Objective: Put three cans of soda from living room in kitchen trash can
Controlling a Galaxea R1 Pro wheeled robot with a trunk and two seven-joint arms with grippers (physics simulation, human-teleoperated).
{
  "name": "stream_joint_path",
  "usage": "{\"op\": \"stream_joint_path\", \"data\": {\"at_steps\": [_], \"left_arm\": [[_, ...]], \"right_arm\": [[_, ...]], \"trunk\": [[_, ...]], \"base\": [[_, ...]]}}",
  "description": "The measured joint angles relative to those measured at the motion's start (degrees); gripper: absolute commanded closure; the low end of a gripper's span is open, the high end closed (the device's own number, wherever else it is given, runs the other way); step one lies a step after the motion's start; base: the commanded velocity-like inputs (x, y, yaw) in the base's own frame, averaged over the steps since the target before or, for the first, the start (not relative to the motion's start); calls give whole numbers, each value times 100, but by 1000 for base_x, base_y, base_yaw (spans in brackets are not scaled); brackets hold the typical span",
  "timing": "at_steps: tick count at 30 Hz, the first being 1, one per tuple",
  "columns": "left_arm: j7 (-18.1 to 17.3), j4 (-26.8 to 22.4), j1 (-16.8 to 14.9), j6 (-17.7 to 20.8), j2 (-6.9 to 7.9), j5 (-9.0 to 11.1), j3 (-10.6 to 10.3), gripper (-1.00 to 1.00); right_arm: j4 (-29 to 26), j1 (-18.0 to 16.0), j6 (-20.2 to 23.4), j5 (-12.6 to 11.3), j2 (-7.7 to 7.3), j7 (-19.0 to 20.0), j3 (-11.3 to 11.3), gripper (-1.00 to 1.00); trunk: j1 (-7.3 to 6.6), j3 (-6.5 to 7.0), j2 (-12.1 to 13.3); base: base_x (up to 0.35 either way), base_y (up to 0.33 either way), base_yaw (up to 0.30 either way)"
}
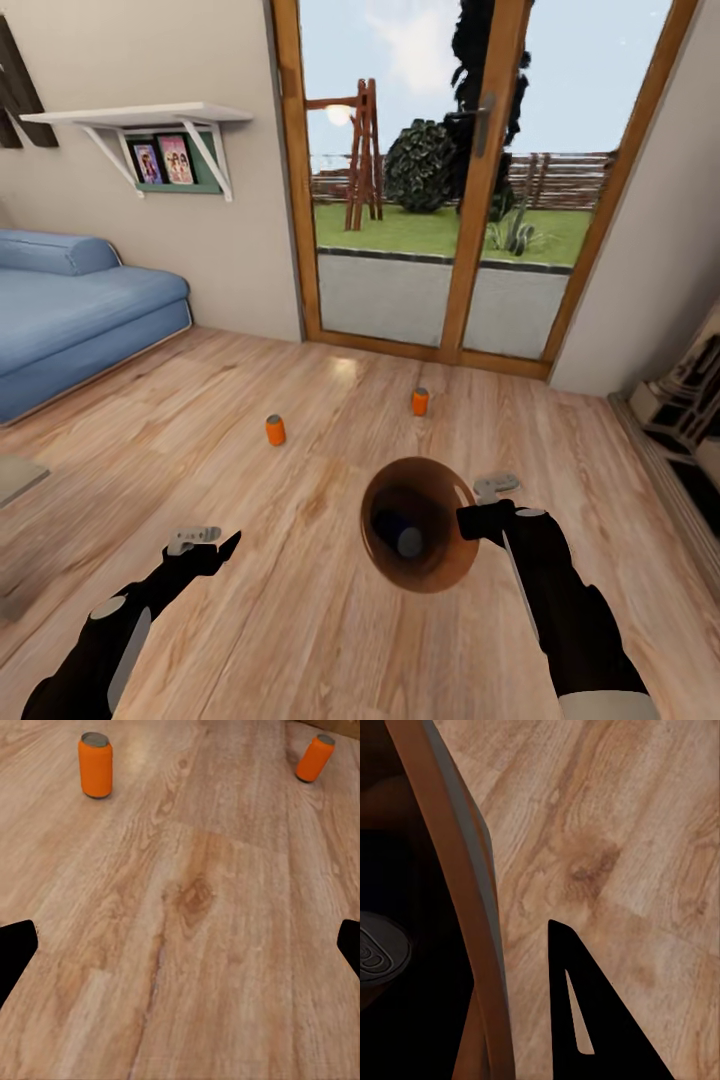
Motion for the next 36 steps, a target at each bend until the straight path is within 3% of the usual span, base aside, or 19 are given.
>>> {"op": "stream_joint_path", "data": {"at_steps": [16, 36], "left_arm": [[6, 1, 0, 0, 0, -4, 0, -100], [6, 1, 0, 5, 3, -15, 2, -100]], "right_arm": [[0, 0, 3, -16, 0, 1, 1, 100], [5, 0, 1, -3, 0, 0, 6, 100]], "trunk": [[0, 65, 0], [0, 72, 0]], "base": [[323, -5, 184], [312, -144, 14]]}}
